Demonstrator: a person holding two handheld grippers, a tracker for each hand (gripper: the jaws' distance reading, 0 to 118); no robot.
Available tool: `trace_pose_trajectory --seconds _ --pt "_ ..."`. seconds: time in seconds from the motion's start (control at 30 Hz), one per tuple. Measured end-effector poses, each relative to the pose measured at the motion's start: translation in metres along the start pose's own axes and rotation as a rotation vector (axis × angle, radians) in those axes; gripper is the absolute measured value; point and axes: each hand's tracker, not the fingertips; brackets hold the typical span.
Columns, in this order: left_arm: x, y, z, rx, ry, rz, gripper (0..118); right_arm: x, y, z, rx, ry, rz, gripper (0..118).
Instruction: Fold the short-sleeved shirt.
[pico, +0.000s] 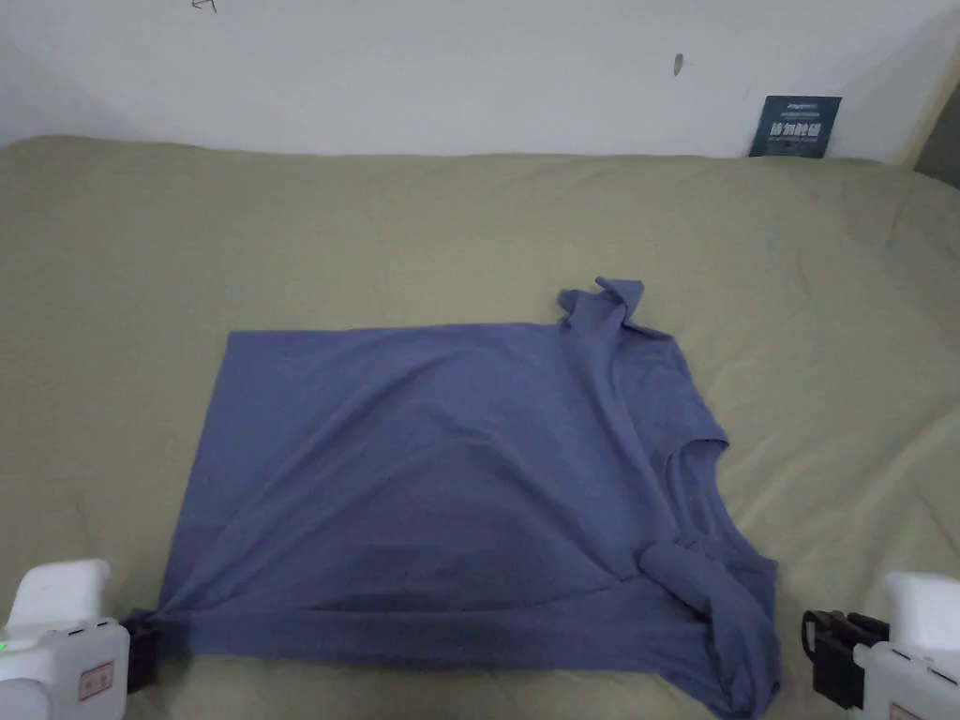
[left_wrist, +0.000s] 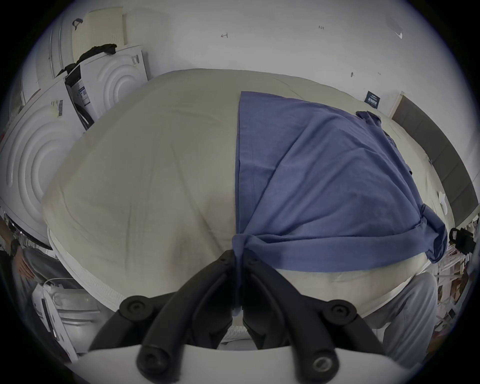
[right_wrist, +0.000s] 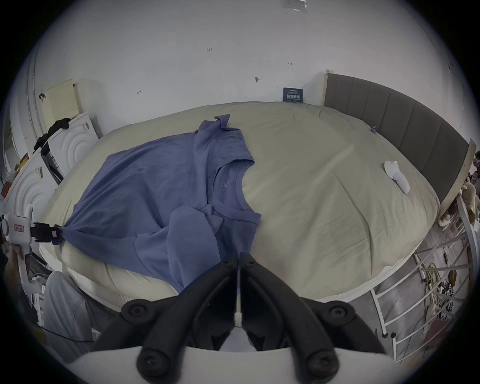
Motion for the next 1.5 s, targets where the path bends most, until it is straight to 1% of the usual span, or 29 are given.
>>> trace_pose_trajectory --seconds 0.03,0.07,0.1,0.13,0.17,0.23,0.27,0.3,0.37,0.4,0.43,0.53,0.6,0.7,0.87,1.0,1.1,1.2,1.3,1.5 --pt "0.000 -0.001 0.001 -0.003 0.000 0.002 4 0.000 -0.001 0.000 0.001 0.029 -0.001 31" --pt "0.000 -0.001 0.001 -0.005 -0.003 0.004 4 0.000 -0.001 -0.001 -0.004 0.074 -0.010 71" --pt "-0.001 0.001 0.005 -0.007 -0.003 0.009 4 0.000 -0.001 -0.009 -0.062 0.098 -0.016 115" --pt "0.000 0.001 0.006 -0.006 -0.005 0.015 4 -0.002 -0.003 -0.015 -0.113 0.103 0.007 117" --pt "0.001 0.001 0.007 -0.007 -0.008 0.020 4 -0.003 -0.006 -0.018 -0.068 0.092 0.015 113" --pt "0.001 0.004 0.009 -0.008 -0.008 0.025 4 -0.006 -0.012 -0.036 -0.142 0.082 0.064 110" --pt "0.003 0.004 0.010 -0.009 -0.005 0.023 4 -0.006 -0.015 -0.043 -0.172 0.083 0.074 104" --pt "0.004 0.004 0.011 -0.011 -0.004 0.021 4 -0.003 -0.018 -0.046 -0.189 0.104 0.065 81" --pt "0.002 0.006 0.010 -0.015 -0.001 0.025 4 -0.001 -0.023 -0.054 -0.193 0.104 0.066 20" --pt "0.001 0.007 0.010 -0.017 -0.006 0.032 4 0.000 -0.026 -0.056 -0.189 0.104 0.064 12" --pt "0.001 0.007 0.011 -0.021 -0.013 0.042 4 0.004 -0.025 -0.051 -0.168 0.133 0.043 11" --pt "-0.005 0.010 0.013 -0.015 -0.018 0.045 4 0.001 -0.017 -0.044 -0.149 0.120 0.042 9" --pt "-0.005 0.014 0.018 -0.006 -0.021 0.032 4 -0.001 -0.007 -0.030 -0.111 0.116 0.093 9" --pt "-0.009 0.024 0.023 0.023 -0.024 0.010 4 -0.007 0.013 -0.016 -0.068 0.116 0.144 9" --pt "-0.011 0.061 0.031 0.089 -0.040 -0.005 4 -0.018 0.061 -0.014 -0.021 0.117 0.196 9" --pt "-0.011 0.099 0.019 0.114 -0.050 -0.010 4 -0.028 0.109 -0.037 0.004 0.109 0.224 9" --pt "-0.010 0.125 0.002 0.128 -0.039 -0.008 4 -0.036 0.144 -0.064 0.001 0.115 0.222 9" --pt "-0.009 0.150 -0.024 0.123 -0.016 -0.009 4 -0.044 0.171 -0.099 -0.015 0.101 0.227 9" --pt "-0.008 0.170 -0.042 0.114 -0.020 0.032 4 -0.051 0.191 -0.133 -0.051 0.098 0.233 10" --pt "0.002 0.195 -0.092 0.058 0.007 0.018 4 -0.053 0.209 -0.194 -0.123 0.074 0.174 10"
